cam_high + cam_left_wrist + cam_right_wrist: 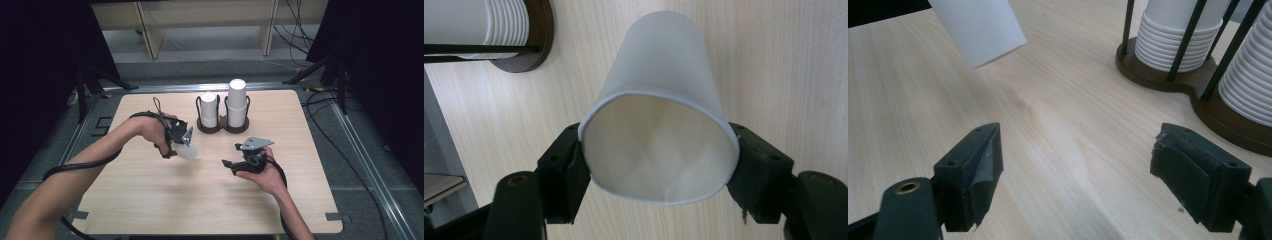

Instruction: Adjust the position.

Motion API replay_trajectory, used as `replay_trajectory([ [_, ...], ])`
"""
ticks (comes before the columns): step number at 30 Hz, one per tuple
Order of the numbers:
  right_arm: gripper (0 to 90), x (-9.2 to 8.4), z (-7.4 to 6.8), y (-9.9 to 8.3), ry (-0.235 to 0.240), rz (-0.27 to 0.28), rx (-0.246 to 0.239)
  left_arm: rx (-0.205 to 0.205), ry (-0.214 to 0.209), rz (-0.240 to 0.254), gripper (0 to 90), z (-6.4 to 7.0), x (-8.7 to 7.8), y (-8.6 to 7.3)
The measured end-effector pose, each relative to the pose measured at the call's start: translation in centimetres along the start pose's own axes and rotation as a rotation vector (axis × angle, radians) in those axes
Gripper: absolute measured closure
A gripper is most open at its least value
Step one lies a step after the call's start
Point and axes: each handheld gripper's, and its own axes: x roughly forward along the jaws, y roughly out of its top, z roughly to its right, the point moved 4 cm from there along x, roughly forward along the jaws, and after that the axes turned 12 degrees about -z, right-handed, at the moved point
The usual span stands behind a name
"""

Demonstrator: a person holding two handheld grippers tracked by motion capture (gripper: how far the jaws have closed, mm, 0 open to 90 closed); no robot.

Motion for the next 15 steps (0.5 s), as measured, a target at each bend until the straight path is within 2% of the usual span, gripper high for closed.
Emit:
replay_trajectory([
  [4,19.9,0.04,0.02,0.0,-0.001,0.001,0.0,0.006,0.0,-0.009,31.8,0.02,-0.04,0.01],
  [7,19.9,0.04,0.19,0.06,-0.02,0.014,-0.024,0.011,-0.001,-0.014,31.8,0.08,0.04,0.04],
  [11,19.8,0.02,0.2,0.02,-0.018,0.011,-0.032,0.013,0.001,-0.022,31.8,0.09,0.14,0.03],
  [15,19.7,0.03,0.13,-0.09,-0.01,0.007,-0.013,0.015,0.0,-0.026,31.8,0.03,0.1,0.0],
])
